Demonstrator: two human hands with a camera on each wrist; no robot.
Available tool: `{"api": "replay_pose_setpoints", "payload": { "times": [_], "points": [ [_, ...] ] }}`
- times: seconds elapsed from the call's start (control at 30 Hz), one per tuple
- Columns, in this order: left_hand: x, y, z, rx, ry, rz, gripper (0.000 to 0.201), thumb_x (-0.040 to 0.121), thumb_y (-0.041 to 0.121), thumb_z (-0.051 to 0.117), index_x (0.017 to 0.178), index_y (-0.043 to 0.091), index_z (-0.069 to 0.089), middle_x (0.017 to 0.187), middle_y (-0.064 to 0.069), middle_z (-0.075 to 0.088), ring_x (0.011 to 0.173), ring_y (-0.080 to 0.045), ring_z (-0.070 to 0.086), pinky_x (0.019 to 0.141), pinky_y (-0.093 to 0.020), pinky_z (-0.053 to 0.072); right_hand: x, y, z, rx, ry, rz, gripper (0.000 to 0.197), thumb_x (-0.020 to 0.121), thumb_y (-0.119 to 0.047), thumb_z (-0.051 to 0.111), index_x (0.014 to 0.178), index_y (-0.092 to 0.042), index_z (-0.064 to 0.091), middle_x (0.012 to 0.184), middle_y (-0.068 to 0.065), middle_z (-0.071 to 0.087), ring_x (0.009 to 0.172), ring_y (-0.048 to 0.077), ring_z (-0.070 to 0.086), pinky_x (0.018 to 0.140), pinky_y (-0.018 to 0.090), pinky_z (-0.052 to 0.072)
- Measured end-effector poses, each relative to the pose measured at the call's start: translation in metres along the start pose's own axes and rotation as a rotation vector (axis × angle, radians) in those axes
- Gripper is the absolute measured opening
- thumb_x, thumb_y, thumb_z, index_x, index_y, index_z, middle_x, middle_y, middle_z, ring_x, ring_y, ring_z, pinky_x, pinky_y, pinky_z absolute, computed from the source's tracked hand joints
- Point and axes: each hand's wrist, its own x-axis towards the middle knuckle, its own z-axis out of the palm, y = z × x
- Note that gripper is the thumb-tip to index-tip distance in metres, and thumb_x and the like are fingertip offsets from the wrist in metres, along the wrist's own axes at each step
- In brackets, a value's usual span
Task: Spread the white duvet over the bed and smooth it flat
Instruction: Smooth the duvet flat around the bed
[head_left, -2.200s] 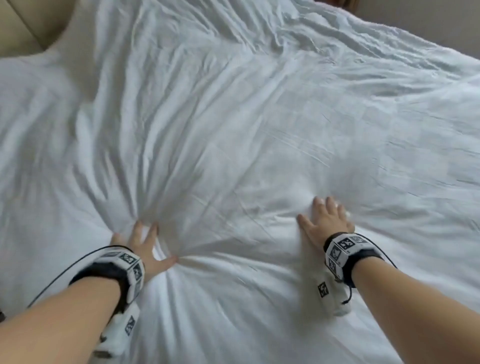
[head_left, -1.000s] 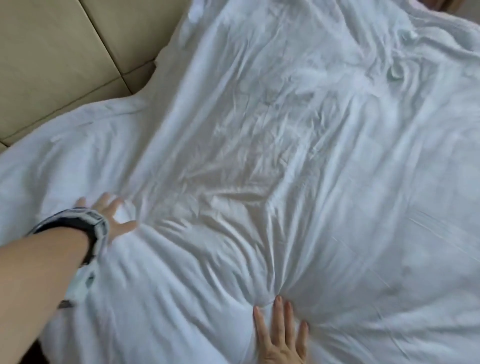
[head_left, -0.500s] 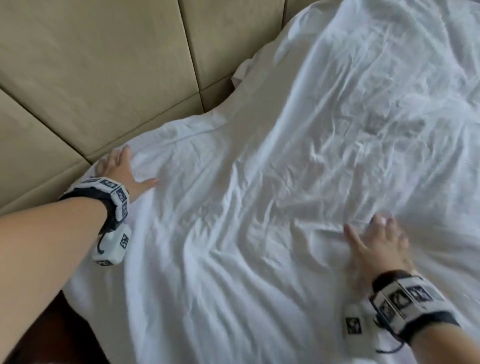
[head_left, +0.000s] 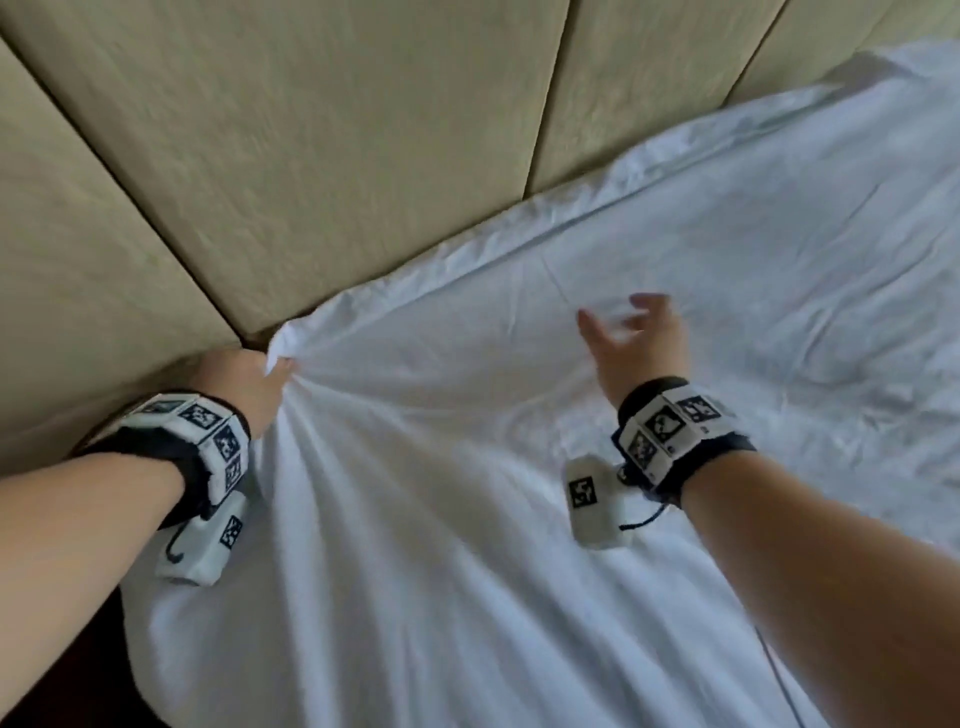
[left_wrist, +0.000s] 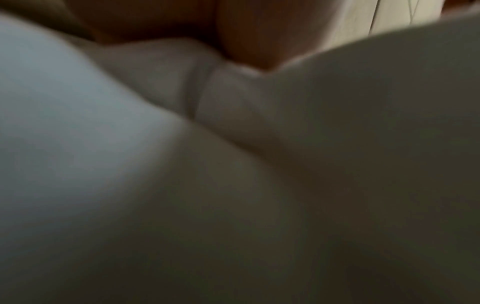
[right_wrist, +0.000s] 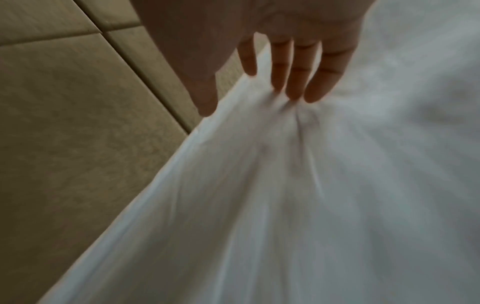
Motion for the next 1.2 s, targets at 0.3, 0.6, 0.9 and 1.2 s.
{"api": "replay_pose_setpoints", "payload": {
  "times": [0.3, 0.6, 0.9, 1.2],
  "points": [
    [-0.003, -0.044, 0.025, 0.013, -0.091, 0.029, 0.046, 0.085, 0.06, 0.048, 0.104, 0.019, 0.054, 0.12, -0.01, 0.057, 0.113, -0.031, 0.051, 0.092, -0.037, 0.041, 0.044, -0.047, 0.074, -1.057, -0.653, -0.527, 0.07, 0.08, -0.061, 0.056, 0.14, -0.032, 0.034, 0.151, -0.003, 0.03, 0.139, 0.026, 0.025, 0.106, 0.059, 0.022],
    [-0.007, -0.089, 0.041, -0.094, -0.137, -0.013, 0.039, 0.084, 0.053, 0.057, 0.074, 0.018, 0.044, 0.077, -0.003, 0.055, 0.092, -0.029, 0.061, 0.069, -0.033, 0.04, 0.019, -0.041, 0.145, -0.932, -0.621, -0.487, 0.03, 0.094, -0.025, 0.041, 0.115, -0.016, 0.06, 0.122, 0.01, 0.061, 0.113, 0.032, 0.054, 0.092, 0.041, 0.043],
    [-0.032, -0.17, 0.059, -0.045, 0.063, -0.267, 0.014, 0.086, 0.015, 0.063, 0.082, 0.007, 0.052, 0.07, -0.025, 0.059, 0.069, -0.039, 0.06, 0.065, -0.043, 0.045, -0.036, -0.079, 0.147, -0.539, -0.68, -0.625, 0.026, 0.092, -0.021, 0.048, 0.114, -0.017, 0.062, 0.115, 0.011, 0.065, 0.106, 0.032, 0.06, 0.09, 0.037, 0.049],
    [-0.012, -0.013, 0.007, 0.162, 0.146, 0.314, 0.037, 0.083, 0.035, 0.055, 0.112, 0.011, 0.054, 0.111, -0.018, 0.057, 0.102, -0.039, 0.057, 0.085, -0.043, 0.048, 0.048, -0.019, 0.034, -0.818, -0.149, -0.281, 0.072, 0.088, -0.054, 0.047, 0.148, -0.03, 0.015, 0.159, 0.006, -0.015, 0.144, 0.034, -0.019, 0.112, 0.062, 0.004]
  ]
}}
